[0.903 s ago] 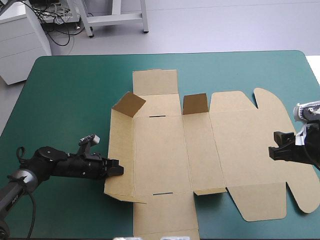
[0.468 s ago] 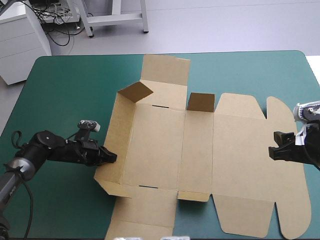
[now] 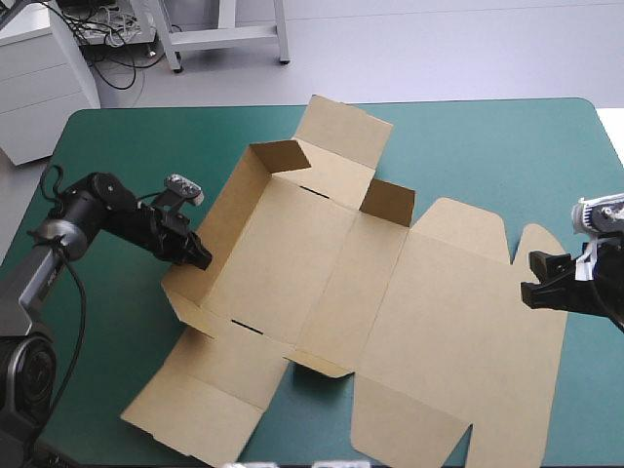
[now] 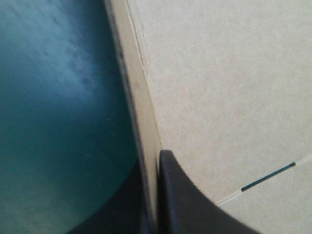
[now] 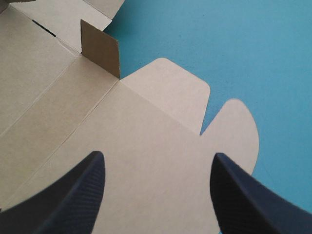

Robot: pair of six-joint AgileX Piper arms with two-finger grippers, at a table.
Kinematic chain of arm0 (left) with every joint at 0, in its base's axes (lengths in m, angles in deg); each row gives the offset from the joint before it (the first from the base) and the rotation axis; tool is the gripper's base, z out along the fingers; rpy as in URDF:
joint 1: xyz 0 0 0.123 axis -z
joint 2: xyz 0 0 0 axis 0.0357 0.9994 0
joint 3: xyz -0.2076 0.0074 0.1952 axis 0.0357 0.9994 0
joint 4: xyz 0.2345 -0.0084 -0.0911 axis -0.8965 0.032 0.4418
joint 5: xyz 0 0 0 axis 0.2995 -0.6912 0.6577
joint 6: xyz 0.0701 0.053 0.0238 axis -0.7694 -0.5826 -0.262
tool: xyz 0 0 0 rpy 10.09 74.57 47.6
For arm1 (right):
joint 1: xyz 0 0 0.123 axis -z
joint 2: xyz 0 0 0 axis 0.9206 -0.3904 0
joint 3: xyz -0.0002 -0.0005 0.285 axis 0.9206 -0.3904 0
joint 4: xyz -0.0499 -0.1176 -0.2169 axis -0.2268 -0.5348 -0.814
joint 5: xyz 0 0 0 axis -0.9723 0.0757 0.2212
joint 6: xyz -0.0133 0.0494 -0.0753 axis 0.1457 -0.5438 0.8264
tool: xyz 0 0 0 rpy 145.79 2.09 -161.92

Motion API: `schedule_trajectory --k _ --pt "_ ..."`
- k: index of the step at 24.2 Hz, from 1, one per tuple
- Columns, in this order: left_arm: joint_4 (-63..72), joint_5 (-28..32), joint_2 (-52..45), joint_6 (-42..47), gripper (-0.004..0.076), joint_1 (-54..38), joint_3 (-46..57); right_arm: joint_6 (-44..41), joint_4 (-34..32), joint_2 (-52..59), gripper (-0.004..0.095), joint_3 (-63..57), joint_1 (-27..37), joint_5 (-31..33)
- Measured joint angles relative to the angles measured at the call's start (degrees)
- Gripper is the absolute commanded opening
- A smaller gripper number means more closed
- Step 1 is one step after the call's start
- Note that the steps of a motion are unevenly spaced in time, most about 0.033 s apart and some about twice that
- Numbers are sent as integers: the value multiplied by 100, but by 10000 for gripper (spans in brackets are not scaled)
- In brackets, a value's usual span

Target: Fold the box

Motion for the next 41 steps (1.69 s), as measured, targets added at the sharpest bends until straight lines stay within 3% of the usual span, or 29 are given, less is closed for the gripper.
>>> schedule_trajectory --k 10,19,23,27,33,39,41 --pt "-1103 -51 707 -1588 -32 783 -2186 73 48 -268 572 0 0 -51" --pt "-2410 1781 832 -2527 -32 1735 -2679 103 263 -632 572 0 0 25" --pt "-2647 2194 832 -2594 -32 2011 -2679 72 273 -737 572 0 0 31" --pt "-2968 2309 704 -2105 -32 2430 -2476 1 227 -781 572 0 0 49" --pt "-4832 3127 -471 105 -32 3018 -804 -244 -176 -807 572 0 0 118" --pt "-5676 3570 -1150 779 -32 3590 158 -356 -176 -824 572 0 0 118" --pt "-6275 3628 -1196 1454 -32 3892 316 -434 -176 -824 572 0 0 105"
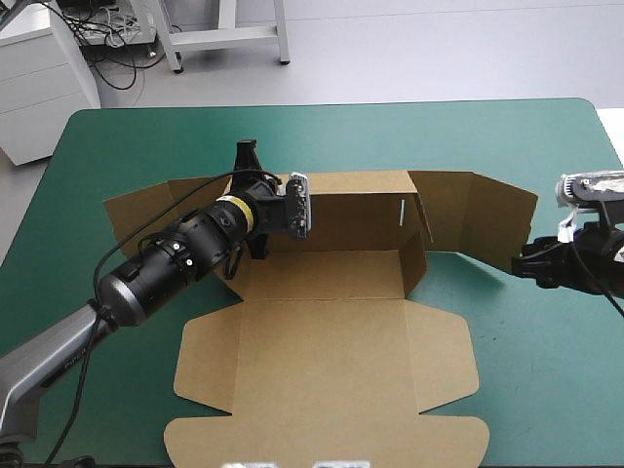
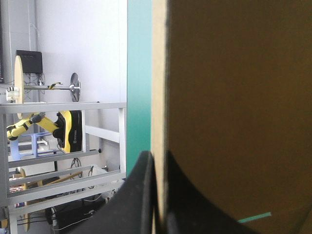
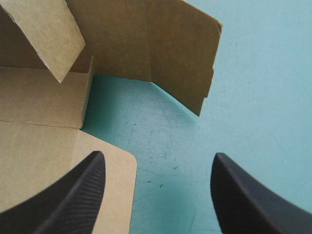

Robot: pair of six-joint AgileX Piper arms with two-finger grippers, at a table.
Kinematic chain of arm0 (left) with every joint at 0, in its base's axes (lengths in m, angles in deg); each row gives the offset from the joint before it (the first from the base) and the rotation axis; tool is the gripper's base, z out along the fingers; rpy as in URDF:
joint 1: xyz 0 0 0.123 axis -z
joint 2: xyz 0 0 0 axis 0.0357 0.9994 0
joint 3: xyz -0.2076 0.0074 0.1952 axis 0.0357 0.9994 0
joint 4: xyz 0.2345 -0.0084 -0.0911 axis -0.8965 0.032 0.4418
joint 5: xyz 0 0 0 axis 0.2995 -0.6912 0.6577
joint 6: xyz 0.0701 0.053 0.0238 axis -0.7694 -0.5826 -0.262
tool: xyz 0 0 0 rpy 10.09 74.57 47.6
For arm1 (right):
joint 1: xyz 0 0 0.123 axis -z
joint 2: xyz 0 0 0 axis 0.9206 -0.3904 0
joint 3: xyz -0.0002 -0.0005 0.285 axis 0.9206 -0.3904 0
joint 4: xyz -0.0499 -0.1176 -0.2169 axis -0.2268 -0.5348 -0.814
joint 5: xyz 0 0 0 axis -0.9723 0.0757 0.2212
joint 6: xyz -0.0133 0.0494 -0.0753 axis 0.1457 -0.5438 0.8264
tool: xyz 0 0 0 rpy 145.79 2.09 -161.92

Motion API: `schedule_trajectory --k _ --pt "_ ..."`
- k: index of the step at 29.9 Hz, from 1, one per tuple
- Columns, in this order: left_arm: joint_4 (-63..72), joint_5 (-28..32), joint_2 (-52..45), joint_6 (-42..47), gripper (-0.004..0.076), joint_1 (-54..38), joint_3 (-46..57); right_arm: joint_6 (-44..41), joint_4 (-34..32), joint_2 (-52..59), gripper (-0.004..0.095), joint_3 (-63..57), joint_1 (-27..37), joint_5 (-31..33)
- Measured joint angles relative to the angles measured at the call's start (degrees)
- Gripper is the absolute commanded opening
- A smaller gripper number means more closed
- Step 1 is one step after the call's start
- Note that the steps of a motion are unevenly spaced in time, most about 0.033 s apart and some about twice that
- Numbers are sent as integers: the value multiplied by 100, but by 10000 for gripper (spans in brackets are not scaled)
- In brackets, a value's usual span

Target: Fold the box

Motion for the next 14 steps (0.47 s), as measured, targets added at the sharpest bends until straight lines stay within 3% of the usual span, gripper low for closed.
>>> schedule_trajectory --k 7,14 --pt "-2196 -225 -35 2228 -32 846 380 -114 0 -72 572 74 0 -45" --pt "-3942 -538 -35 4025 -32 1344 841 -154 0 -626 572 916 0 23"
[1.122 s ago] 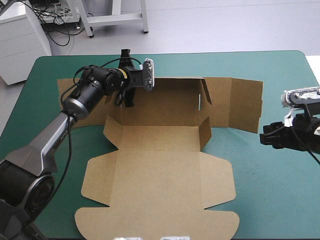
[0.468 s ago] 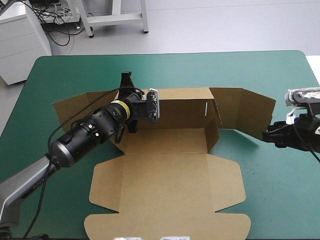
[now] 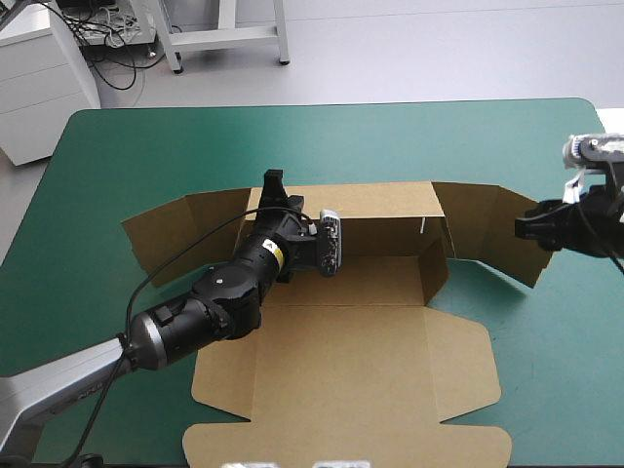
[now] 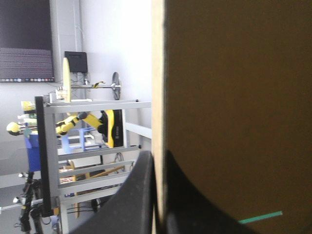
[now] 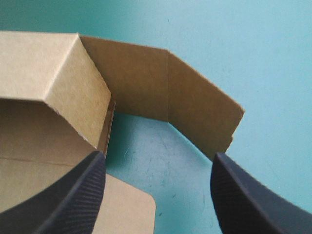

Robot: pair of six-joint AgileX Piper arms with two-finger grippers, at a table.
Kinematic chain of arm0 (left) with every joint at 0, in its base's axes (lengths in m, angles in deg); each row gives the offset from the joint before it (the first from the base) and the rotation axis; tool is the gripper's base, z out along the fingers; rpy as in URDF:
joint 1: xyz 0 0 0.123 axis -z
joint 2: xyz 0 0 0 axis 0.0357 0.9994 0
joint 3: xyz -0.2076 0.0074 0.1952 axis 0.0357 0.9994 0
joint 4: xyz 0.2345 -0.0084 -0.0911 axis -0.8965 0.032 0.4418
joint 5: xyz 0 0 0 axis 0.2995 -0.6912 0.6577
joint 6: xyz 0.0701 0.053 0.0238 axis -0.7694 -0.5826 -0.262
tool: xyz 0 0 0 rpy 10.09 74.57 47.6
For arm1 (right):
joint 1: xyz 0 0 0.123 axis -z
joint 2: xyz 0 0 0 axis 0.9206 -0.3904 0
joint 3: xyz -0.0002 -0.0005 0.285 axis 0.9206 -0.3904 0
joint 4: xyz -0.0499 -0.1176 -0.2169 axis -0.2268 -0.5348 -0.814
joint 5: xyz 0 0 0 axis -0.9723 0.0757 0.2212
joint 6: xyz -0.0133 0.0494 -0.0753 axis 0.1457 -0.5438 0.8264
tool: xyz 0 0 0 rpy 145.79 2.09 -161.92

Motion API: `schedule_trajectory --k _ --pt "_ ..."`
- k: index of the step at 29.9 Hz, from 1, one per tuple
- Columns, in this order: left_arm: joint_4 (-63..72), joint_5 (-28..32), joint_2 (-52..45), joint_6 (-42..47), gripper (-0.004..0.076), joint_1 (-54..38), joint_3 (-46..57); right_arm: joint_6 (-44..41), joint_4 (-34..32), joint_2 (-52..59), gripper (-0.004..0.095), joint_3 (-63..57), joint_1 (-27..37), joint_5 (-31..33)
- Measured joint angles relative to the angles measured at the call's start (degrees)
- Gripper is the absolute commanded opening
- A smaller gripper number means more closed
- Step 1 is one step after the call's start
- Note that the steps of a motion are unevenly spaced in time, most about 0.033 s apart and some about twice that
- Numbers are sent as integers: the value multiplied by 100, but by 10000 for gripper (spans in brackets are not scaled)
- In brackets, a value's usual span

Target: Fold the box

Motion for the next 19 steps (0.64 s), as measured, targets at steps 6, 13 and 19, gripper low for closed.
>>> schedule_trajectory --k 6,13,19 --pt "-1295 -76 0 1143 -32 96 423 -18 0 -791 572 1114 0 102" --pt "-1640 -114 0 1435 -32 96 507 -125 0 -2034 572 2244 0 130" --pt "-1814 -119 0 1559 -32 96 518 -196 0 -3159 572 3052 0 130"
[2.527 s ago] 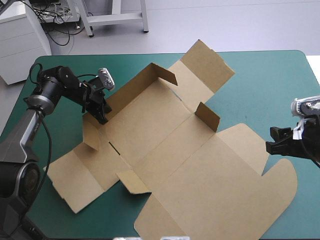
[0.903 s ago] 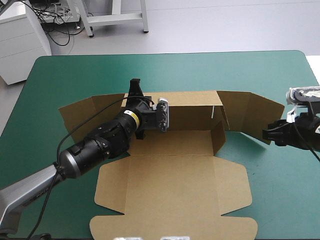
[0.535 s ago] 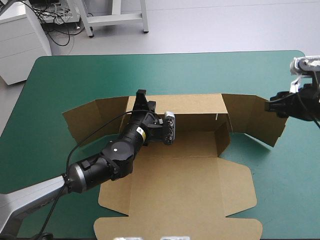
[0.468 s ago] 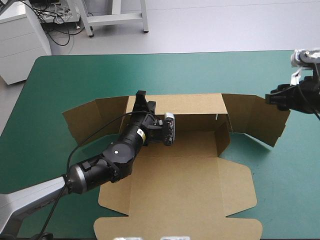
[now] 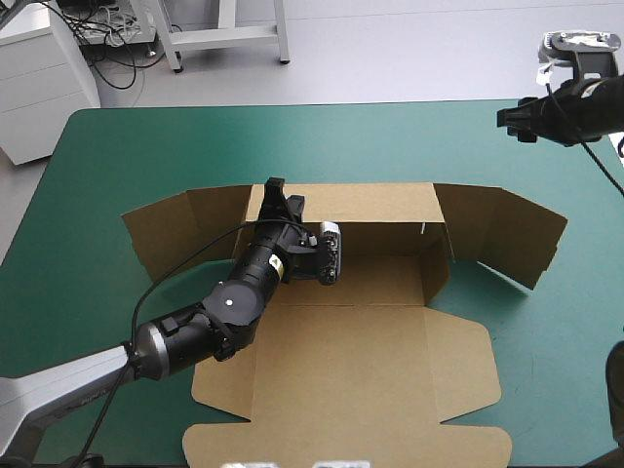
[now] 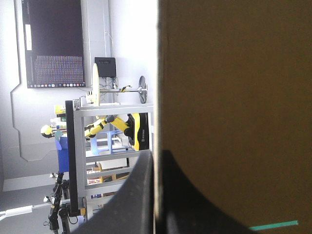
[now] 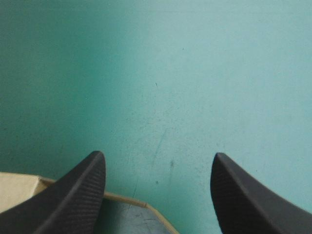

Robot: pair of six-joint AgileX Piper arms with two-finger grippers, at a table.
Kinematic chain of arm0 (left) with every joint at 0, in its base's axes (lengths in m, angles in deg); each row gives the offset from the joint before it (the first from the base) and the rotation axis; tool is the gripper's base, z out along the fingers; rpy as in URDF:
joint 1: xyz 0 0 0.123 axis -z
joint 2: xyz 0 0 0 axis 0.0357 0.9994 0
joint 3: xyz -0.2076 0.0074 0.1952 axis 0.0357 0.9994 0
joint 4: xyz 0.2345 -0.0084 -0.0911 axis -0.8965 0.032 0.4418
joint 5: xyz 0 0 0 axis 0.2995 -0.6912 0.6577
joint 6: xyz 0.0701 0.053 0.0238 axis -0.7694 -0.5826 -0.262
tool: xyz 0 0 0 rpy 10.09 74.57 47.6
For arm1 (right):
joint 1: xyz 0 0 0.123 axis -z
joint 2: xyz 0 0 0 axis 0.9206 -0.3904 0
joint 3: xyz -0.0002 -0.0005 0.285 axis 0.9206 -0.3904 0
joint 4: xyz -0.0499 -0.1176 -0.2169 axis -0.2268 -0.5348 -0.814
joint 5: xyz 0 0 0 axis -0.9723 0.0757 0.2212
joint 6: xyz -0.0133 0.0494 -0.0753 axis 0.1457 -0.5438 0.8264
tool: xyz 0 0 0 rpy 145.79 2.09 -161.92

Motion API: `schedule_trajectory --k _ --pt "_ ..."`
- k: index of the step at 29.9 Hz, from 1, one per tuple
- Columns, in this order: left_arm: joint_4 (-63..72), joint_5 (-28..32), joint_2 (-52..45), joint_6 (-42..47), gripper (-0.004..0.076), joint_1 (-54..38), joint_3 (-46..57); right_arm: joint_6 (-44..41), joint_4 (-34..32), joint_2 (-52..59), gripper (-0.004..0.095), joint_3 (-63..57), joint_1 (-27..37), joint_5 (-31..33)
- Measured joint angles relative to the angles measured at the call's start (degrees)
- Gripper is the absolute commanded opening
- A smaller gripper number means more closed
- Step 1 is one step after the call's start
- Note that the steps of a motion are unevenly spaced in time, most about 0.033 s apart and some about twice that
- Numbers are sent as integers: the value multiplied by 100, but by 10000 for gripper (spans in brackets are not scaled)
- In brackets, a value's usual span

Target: Fold the box

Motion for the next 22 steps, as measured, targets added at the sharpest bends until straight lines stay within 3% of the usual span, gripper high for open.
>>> schedule_trajectory --k 11,22 --pt "-40 6 0 43 -32 0 0 58 0 -1373 572 399 0 0" --pt "-40 11 0 55 -32 0 0 268 30 -1531 572 -167 0 -7"
